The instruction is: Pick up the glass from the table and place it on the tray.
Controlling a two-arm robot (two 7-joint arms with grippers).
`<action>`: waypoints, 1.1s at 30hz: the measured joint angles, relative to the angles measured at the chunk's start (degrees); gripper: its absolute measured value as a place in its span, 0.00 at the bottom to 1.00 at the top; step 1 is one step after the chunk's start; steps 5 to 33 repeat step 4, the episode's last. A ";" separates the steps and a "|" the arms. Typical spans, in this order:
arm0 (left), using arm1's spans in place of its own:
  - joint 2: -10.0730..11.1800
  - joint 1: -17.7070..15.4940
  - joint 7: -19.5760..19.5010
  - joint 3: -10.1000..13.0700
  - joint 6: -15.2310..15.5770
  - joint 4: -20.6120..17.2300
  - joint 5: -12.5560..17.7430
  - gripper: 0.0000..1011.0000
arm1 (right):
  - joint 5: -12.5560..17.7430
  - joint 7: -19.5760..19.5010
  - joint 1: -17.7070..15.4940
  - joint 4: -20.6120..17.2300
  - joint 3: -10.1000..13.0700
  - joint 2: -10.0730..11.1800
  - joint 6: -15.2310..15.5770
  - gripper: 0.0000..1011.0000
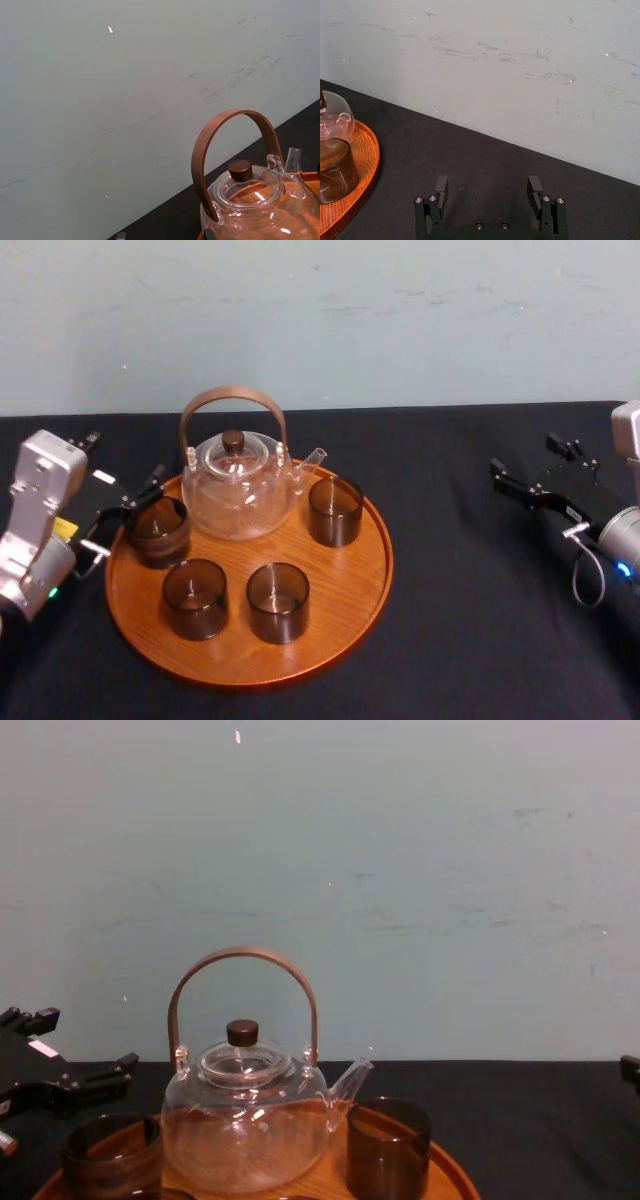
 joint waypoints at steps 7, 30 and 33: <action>0.00 0.00 0.00 0.00 0.00 0.00 0.00 0.99 | 0.03 0.02 0.00 -0.02 -0.02 0.02 0.02 0.99; 0.00 0.00 0.00 0.00 0.00 0.00 0.00 0.99 | 0.03 0.02 0.00 -0.02 -0.02 0.02 0.02 0.99; 0.00 0.00 0.00 0.00 0.00 0.00 0.00 0.99 | 0.03 0.02 0.00 -0.02 -0.02 0.02 0.02 0.99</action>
